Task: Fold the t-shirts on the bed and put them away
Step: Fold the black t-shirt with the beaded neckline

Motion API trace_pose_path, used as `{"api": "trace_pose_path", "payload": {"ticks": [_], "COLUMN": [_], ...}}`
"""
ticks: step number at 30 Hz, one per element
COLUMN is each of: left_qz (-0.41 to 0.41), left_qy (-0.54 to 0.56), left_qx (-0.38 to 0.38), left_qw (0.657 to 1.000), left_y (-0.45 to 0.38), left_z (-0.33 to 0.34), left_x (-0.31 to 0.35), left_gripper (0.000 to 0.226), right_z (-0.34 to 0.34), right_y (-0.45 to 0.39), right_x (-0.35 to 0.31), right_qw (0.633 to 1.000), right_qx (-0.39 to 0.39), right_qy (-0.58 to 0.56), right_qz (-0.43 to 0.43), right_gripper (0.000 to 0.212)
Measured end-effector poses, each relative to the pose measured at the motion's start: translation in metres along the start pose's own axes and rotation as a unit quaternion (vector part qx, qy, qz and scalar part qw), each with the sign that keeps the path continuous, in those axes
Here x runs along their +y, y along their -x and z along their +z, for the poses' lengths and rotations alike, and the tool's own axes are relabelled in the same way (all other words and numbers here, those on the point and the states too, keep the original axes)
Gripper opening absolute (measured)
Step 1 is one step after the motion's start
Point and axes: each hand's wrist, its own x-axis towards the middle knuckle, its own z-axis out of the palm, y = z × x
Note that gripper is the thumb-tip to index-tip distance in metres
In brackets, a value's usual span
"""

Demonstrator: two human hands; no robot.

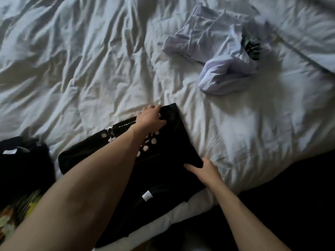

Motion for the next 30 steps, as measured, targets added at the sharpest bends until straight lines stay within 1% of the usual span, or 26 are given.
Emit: {"api": "trace_pose_path", "payload": {"ticks": [2,4,6,10,14,16,19,22,27,30], "left_qz": [0.002,0.002,0.005,0.023,0.05,0.067,0.085,0.112,0.158,0.184], "left_qy": [0.006,0.05,0.066,0.044,0.088,0.101,0.124,0.158,0.26,0.252], "left_qx": [0.006,-0.024,-0.07,-0.097,-0.109,-0.113,-0.098,-0.076,-0.061,-0.058], "left_qw": [1.0,0.998,0.995,0.994,0.989,0.986,0.984,0.978,0.951,0.948], "left_y": [-0.011,-0.018,-0.021,-0.02,-0.02,-0.018,-0.017,-0.015,0.002,0.018], "left_z": [0.001,-0.001,-0.009,-0.027,-0.041,-0.053,-0.07,-0.083,-0.128,-0.159], "left_x": [0.005,0.01,0.016,0.02,0.022,0.034,0.058,0.084,0.117,0.123], "left_gripper": [0.054,0.046,0.034,0.024,0.03,0.031,0.031,0.034,0.032,0.032], "right_z": [0.005,0.005,0.002,-0.011,-0.031,-0.049,-0.077,-0.112,-0.167,-0.178], "right_y": [-0.006,-0.007,-0.007,0.001,0.002,0.005,0.014,0.022,0.061,0.103], "right_x": [0.005,0.008,0.01,0.004,-0.002,-0.001,0.001,-0.003,-0.031,-0.052], "right_qw": [0.997,0.991,0.987,0.98,0.973,0.973,0.969,0.973,0.971,0.969], "right_qx": [-0.033,-0.061,-0.073,-0.099,-0.11,-0.106,-0.09,-0.047,0.028,0.073], "right_qy": [-0.063,-0.117,-0.143,-0.166,-0.195,-0.202,-0.226,-0.224,-0.22,-0.21], "right_qz": [-0.013,-0.022,-0.031,-0.052,-0.054,-0.046,-0.037,-0.043,-0.084,-0.112], "right_gripper": [0.053,0.034,0.025,0.02,0.021,0.022,0.021,0.021,0.02,0.017]}}
